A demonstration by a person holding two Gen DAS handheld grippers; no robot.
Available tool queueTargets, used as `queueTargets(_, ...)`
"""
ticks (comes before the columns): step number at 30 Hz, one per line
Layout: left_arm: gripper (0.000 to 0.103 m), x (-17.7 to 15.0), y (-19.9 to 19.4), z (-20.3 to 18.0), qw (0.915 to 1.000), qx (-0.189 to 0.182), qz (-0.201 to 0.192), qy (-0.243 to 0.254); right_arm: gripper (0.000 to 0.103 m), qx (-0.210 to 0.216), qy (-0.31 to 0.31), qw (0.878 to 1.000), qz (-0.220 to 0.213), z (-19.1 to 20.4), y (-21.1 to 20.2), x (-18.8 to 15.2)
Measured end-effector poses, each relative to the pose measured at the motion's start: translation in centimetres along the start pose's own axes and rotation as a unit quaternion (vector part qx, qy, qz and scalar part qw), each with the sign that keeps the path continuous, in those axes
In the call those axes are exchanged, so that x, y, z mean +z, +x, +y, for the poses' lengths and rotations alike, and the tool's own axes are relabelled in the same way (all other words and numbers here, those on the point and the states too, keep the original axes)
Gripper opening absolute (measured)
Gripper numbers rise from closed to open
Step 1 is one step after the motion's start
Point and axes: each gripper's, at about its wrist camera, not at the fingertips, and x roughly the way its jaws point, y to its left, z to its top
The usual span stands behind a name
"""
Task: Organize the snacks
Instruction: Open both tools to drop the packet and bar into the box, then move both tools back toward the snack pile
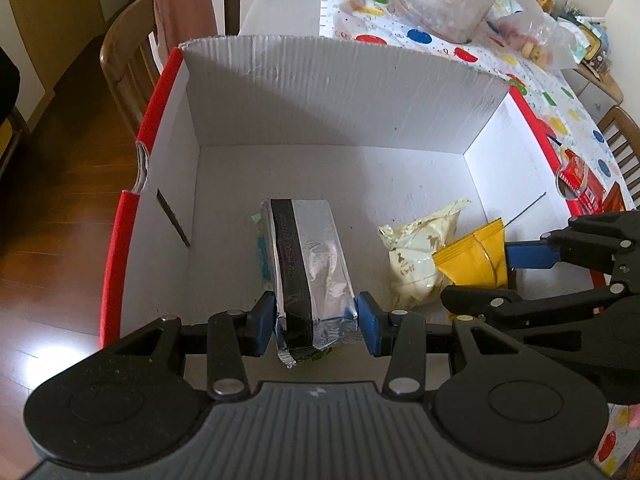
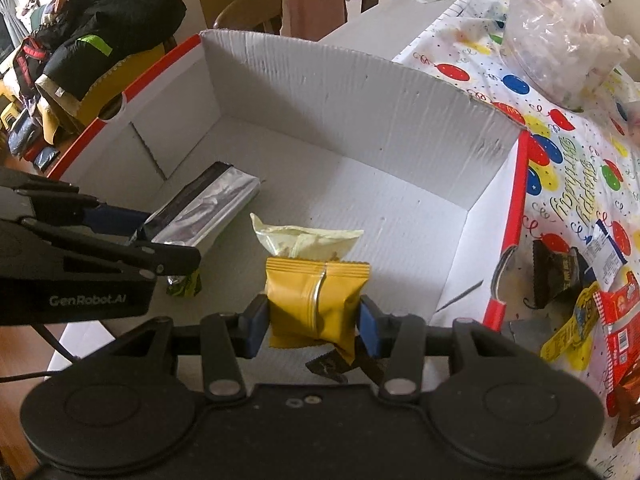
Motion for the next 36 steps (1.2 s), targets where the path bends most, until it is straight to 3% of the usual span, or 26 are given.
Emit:
queueTargets(19,0.05,-0.9,-2.9,-1.5,0.9996,-0.002,-0.028,0.005,0.052,0.017,0.02,0.999,-0.025,-0.4,-2.5,-1.0)
queueTargets(22,0.05,-1.0,-3.8,-2.2,0.9991,-0.006,-0.041,0.007,0.062,0.018,0.025,0.999,-0.037,-1.0,-3.6,-1.1)
queueTargets(25,0.05,-0.9,-4.7,-3.0,0.9985,-0.011,-0.054,0.01,0.063,0.018,0.027,0.998,-0.049,-1.5,-4.7,-1.3)
queueTargets(29,0.066,-0.9,-6.0,-4.3,0.9967,-0.017,-0.078,0.014,0.065,0.022,0.037,0.997,-0.068,-2.5,-6.7,-1.8)
queueTargets(36,0.067,-0.6,-7.7,-7.3,0.9937,-0.026,-0.106,0.027,0.077,0.03,0.054,0.993,-0.098,-4.5,-9.7,-2.9)
